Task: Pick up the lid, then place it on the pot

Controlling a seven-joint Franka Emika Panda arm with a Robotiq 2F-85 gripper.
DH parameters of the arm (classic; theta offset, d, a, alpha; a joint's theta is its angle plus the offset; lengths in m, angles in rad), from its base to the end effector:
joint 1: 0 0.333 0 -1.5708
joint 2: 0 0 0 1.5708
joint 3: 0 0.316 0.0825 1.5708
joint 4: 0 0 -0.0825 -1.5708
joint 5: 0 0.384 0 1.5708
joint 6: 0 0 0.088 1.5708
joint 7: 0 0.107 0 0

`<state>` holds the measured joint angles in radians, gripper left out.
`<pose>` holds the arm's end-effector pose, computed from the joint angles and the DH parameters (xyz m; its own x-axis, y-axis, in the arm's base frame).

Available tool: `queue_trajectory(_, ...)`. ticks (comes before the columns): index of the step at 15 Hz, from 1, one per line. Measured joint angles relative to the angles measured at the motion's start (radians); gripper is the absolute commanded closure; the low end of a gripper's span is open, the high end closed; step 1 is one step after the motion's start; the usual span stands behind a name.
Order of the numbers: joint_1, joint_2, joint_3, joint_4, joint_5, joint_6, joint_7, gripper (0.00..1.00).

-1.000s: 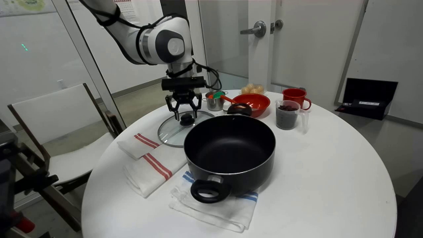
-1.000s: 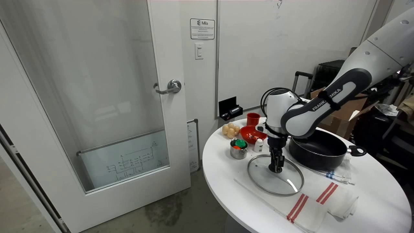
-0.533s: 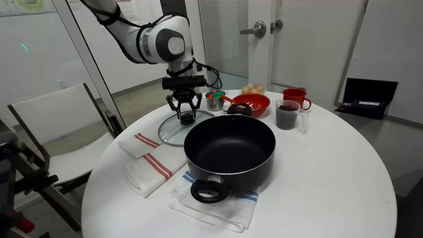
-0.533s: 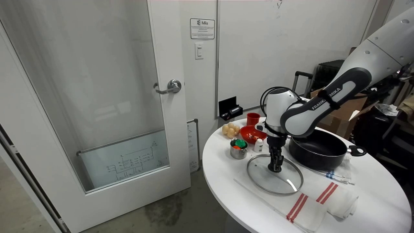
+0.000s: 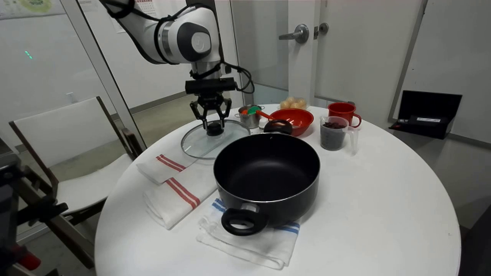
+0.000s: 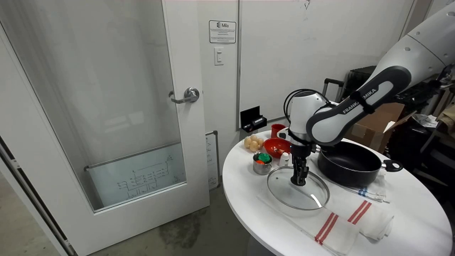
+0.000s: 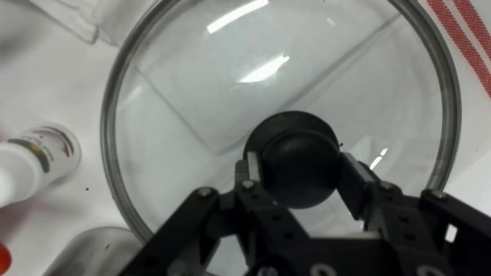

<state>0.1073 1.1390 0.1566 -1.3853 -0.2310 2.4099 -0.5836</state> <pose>0.6700 0.1621 0.0150 0.5828 0.8090 -0.0766 0.8075 -0.5871 -0.0576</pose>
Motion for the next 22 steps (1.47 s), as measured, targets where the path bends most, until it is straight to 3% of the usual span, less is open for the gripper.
queue_trajectory(14,-0.010,-0.176,0.009,-0.057,0.001,-0.176,-0.002,0.75)
queue_trajectory(22,-0.101,-0.240,-0.002,-0.090,0.025,-0.186,0.004,0.75)
